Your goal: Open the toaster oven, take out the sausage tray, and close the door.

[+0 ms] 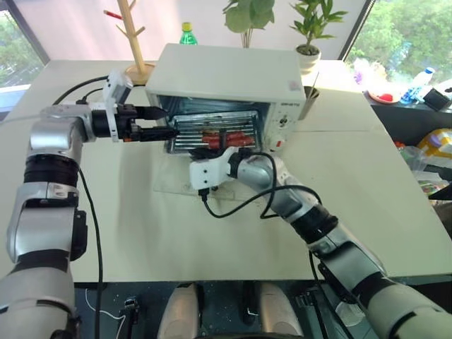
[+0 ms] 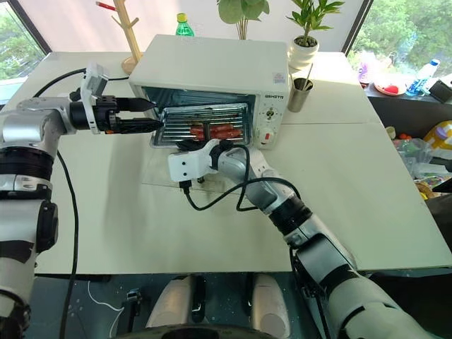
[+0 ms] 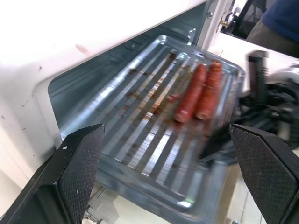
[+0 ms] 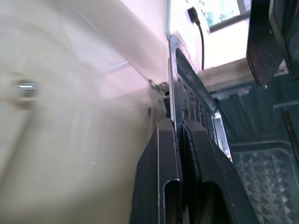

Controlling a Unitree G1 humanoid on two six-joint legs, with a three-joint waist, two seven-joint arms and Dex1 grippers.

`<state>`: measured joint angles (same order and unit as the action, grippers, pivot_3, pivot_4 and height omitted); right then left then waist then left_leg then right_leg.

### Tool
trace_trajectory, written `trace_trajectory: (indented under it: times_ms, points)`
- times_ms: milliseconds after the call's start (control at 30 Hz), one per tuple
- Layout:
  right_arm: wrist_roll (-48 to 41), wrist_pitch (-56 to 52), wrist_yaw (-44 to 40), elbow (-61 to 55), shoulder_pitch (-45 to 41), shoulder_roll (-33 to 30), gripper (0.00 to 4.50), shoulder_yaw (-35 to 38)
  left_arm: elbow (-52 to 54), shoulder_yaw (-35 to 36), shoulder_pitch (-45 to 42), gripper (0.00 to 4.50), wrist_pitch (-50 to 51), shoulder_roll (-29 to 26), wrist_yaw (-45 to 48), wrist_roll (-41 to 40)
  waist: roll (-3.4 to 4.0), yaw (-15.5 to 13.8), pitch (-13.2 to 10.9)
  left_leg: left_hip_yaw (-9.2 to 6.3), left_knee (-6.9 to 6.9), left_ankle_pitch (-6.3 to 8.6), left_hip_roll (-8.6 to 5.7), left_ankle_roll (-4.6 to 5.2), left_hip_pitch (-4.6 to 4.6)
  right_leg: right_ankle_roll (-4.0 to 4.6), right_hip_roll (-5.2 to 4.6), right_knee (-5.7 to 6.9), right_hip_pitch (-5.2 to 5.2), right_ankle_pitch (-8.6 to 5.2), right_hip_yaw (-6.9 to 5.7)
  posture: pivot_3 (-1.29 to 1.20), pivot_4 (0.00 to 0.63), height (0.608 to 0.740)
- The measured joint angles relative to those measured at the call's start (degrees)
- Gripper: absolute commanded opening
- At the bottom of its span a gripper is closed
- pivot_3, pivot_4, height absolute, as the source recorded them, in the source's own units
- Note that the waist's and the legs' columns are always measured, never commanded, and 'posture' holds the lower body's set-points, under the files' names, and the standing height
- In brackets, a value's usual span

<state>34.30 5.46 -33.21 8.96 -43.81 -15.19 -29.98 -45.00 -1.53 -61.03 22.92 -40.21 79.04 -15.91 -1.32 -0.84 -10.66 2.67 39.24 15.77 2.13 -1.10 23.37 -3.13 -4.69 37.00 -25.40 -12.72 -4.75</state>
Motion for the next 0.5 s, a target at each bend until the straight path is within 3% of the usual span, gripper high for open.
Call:
trace_trajectory:
  times_ms: [367,500]
  points:
    - [-2.5,1.8,-2.6,-11.0,6.2,-5.3,0.04,0.1,-3.8,0.1,-0.5,4.5,-1.9,1.0,0.5,2.1,-0.05,0.1,0.0,-0.02,0.0,0.0,0.0,0.0,-0.01,-0.03,0.0,-0.02,0.0,-0.02,0.0,0.0,0.15,0.717]
    - [-4.3,5.2,-4.1,-12.8,8.6,-8.6,0.04,0.2,-1.7,0.6,-0.2,4.5,3.1,0.3,1.9,1.1,-0.14,0.1,-0.1,-0.02,0.0,0.0,-0.01,0.0,0.02,-0.04,0.0,-0.02,-0.01,-0.03,0.0,0.0,0.15,0.717]
